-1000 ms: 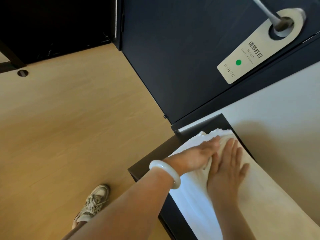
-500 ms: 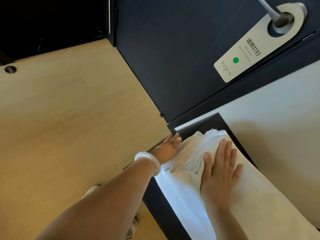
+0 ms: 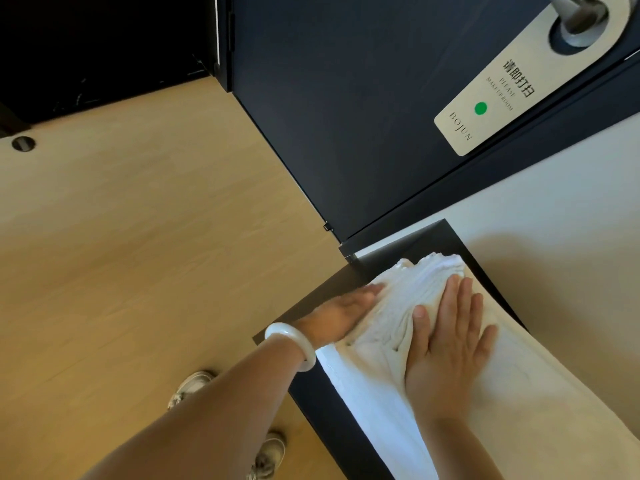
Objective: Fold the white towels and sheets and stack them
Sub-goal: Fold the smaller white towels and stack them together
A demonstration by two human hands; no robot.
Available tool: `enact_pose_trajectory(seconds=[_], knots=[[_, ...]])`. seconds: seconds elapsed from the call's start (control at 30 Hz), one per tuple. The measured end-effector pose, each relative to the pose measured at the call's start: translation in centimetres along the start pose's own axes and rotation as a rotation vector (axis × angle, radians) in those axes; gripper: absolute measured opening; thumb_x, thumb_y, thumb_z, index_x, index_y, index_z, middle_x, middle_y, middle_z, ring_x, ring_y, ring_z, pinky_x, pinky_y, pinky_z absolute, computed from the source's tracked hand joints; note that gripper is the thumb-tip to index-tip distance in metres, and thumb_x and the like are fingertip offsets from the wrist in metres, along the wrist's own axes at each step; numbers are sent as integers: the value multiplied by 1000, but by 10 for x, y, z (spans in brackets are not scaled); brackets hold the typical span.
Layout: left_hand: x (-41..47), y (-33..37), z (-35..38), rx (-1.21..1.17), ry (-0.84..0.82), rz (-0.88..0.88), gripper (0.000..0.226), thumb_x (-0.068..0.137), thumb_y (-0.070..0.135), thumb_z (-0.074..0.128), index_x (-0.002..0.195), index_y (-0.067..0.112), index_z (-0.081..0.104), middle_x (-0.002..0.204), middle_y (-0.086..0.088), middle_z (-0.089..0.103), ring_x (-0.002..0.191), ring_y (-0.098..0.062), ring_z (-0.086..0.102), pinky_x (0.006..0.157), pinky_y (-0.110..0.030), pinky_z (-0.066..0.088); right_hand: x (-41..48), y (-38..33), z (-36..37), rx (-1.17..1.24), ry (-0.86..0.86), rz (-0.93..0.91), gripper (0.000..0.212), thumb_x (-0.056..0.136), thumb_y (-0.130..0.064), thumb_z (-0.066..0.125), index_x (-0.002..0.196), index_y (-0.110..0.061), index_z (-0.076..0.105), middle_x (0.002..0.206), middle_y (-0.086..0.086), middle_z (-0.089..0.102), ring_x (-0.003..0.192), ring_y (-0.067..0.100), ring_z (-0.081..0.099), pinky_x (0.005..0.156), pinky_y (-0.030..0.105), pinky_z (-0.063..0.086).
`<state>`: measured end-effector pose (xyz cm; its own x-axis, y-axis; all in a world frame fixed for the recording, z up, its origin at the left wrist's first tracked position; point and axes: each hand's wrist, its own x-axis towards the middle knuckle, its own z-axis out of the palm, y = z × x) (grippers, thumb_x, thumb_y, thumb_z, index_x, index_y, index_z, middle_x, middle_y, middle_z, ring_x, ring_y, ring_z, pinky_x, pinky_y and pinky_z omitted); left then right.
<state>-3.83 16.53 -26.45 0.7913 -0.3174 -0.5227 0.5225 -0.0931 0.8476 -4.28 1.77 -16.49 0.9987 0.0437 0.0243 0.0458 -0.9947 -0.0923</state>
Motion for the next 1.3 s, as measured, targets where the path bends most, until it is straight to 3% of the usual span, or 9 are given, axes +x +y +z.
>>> enact_pose_trajectory(seconds=[0.17,0.4,0.5,0.6,0.7,0.87,0.97,1.17,1.3], knots=[[7,-4,4,112,-70,-104,55,98,66,22,151,53,9,163,13,15,150,-19,14,122,-51,9,1,2,0,7,-3,-14,73,94,-58,2,157,-21,5,166,0,6,153,19,-1,123,49,-1],[-28,47,10,100,67,-74,56,101,61,24,151,37,31,156,4,34,142,-21,34,119,-42,24,1,-7,-1,-28,-31,23,69,95,-56,-1,155,-23,-3,166,0,3,153,20,-2,123,48,-3],[-46,95,27,161,104,88,57,101,61,17,154,41,19,163,8,18,151,-15,13,122,-50,11,5,-9,-7,11,-119,111,62,101,-51,2,155,-24,-13,164,-4,-15,151,17,-16,122,47,-9],[-60,125,46,498,183,229,55,101,57,14,153,46,2,165,12,-2,151,-13,-6,122,-49,-3,13,-5,-37,568,-227,299,52,108,-30,29,157,-27,12,166,-3,8,152,13,7,123,44,9],[-69,132,82,1087,351,495,64,101,43,30,155,30,-3,165,2,-3,151,-22,-10,120,-49,-9,0,13,-73,1171,74,477,39,106,-18,40,142,-33,47,152,-9,44,136,3,42,115,30,33],[-58,103,103,1424,81,508,61,103,49,17,154,33,-13,163,3,-21,146,-24,-28,116,-52,-21,-49,93,-54,70,-8,271,52,108,-32,26,157,-19,18,165,5,12,153,19,6,123,36,-1],[-44,99,80,1535,132,498,61,95,55,-4,152,38,-19,161,7,-26,147,-24,-27,117,-60,-11,-87,145,-47,-197,-14,327,61,103,-49,3,158,-22,0,166,2,0,152,17,-7,123,43,-6],[-31,118,67,1535,106,433,60,98,59,3,153,41,-13,162,11,-20,149,-14,-21,116,-66,-5,-110,184,-60,-60,77,480,61,103,-48,12,159,-23,6,166,-1,3,153,16,-5,124,44,0],[-54,120,79,1537,262,447,58,103,50,14,157,31,4,165,4,-8,151,-18,-11,119,-57,-8,-165,173,-63,626,647,818,40,103,-25,46,143,-26,44,147,-2,45,135,17,43,106,34,43]])
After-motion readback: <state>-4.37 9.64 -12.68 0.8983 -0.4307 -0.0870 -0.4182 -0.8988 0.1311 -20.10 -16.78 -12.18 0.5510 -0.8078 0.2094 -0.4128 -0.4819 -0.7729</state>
